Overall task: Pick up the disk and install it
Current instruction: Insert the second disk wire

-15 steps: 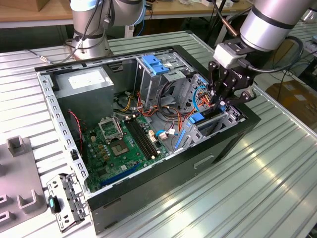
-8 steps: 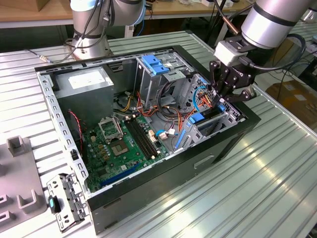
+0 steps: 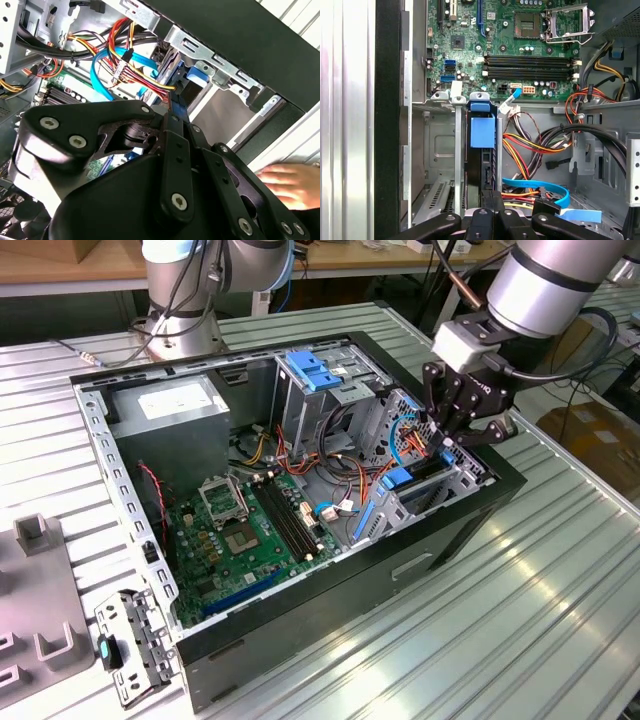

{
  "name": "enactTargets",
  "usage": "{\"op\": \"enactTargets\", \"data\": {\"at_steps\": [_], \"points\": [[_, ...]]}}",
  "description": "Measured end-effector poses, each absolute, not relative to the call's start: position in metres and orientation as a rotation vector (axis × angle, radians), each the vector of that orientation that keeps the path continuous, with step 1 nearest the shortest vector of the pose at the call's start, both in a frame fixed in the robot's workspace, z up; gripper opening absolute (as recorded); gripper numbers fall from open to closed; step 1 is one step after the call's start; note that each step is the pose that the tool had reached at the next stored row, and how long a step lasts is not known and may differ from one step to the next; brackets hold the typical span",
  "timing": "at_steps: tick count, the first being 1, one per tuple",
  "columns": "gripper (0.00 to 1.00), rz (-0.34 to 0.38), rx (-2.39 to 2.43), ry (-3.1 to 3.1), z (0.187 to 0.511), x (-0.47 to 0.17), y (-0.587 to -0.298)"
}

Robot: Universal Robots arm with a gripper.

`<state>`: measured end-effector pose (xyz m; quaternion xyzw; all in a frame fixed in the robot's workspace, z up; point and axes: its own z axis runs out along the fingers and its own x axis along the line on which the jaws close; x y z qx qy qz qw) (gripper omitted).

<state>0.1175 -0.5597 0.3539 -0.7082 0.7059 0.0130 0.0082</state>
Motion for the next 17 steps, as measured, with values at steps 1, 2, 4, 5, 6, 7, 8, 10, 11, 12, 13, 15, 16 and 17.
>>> {"op": "enactTargets", "data": {"at_steps": [1, 2, 4, 5, 6, 7, 8, 10, 11, 12, 13, 15, 16, 17], "points": [[0.11, 0.041, -2.213, 2.206, 0.3539, 0.1175, -0.5597], [0.11, 0.041, -2.213, 2.206, 0.3539, 0.1174, -0.5597], [0.11, 0.041, -2.213, 2.206, 0.3539, 0.1173, -0.5597], [0.11, 0.041, -2.213, 2.206, 0.3539, 0.1173, -0.5597], [0.11, 0.041, -2.213, 2.206, 0.3539, 0.1173, -0.5597], [0.11, 0.041, -2.213, 2.206, 0.3539, 0.1173, -0.5597], [0.11, 0.041, -2.213, 2.206, 0.3539, 0.1173, -0.5597], [0.11, 0.041, -2.213, 2.206, 0.3539, 0.1173, -0.5597], [0.11, 0.041, -2.213, 2.206, 0.3538, 0.1173, -0.5597], [0.11, 0.041, -2.213, 2.206, 0.3538, 0.1172, -0.5597], [0.11, 0.041, -2.213, 2.206, 0.3539, 0.1172, -0.5597], [0.11, 0.04, -2.213, 2.206, 0.3543, 0.1149, -0.5596], [0.11, 0.041, -2.213, 2.206, 0.3582, 0.1143, -0.5597], [0.11, 0.041, -2.213, 2.206, 0.3628, 0.1144, -0.5596]]}}
